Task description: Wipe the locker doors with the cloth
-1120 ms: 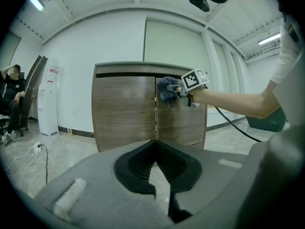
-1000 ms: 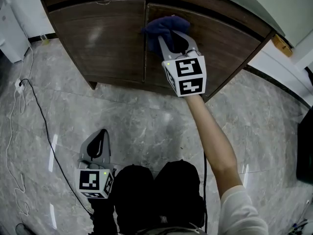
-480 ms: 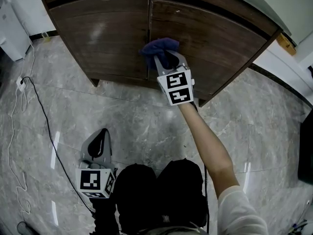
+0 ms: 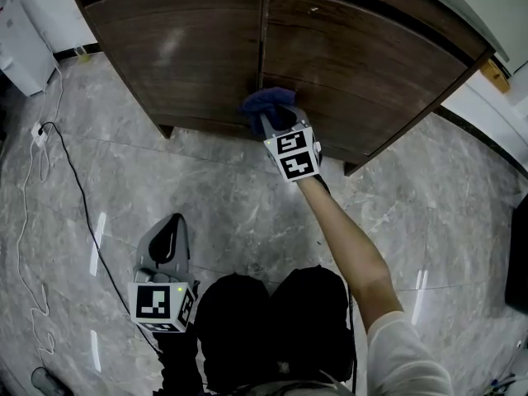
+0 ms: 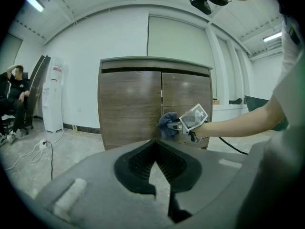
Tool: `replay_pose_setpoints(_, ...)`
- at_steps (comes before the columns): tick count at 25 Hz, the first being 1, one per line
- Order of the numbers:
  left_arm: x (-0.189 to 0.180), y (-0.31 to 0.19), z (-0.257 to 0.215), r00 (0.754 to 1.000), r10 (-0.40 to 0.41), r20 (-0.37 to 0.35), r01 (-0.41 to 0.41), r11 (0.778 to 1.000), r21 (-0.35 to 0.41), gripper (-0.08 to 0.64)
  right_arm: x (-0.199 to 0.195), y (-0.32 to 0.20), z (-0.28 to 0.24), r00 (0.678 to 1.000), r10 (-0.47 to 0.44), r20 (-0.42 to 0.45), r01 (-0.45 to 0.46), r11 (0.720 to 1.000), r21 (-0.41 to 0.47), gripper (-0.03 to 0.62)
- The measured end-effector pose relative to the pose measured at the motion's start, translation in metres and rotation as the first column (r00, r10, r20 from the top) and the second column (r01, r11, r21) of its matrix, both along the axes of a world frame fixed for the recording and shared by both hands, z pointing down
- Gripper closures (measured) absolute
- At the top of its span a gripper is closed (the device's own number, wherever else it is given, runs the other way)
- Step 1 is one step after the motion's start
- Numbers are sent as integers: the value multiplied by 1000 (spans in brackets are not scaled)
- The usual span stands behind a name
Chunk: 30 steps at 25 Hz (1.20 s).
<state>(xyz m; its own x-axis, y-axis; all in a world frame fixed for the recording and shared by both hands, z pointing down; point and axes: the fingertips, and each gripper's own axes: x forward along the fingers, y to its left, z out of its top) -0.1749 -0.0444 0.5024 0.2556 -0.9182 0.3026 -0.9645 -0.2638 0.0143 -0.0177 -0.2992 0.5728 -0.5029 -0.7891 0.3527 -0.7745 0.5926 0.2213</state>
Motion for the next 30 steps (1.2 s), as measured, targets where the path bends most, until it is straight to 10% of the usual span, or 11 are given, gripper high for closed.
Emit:
replay_pose_setpoints(16,-6,-4,11,1000,-12,-7,12,1000,-24,560,-11,3,107,994,-10,-110,-14,978,-209,488)
replay_pose_setpoints(30,-10,-2,7,1000,-16,-22,16,1000,-12,560,-31,-2,43,996,-26,-80,14,989,-149,488)
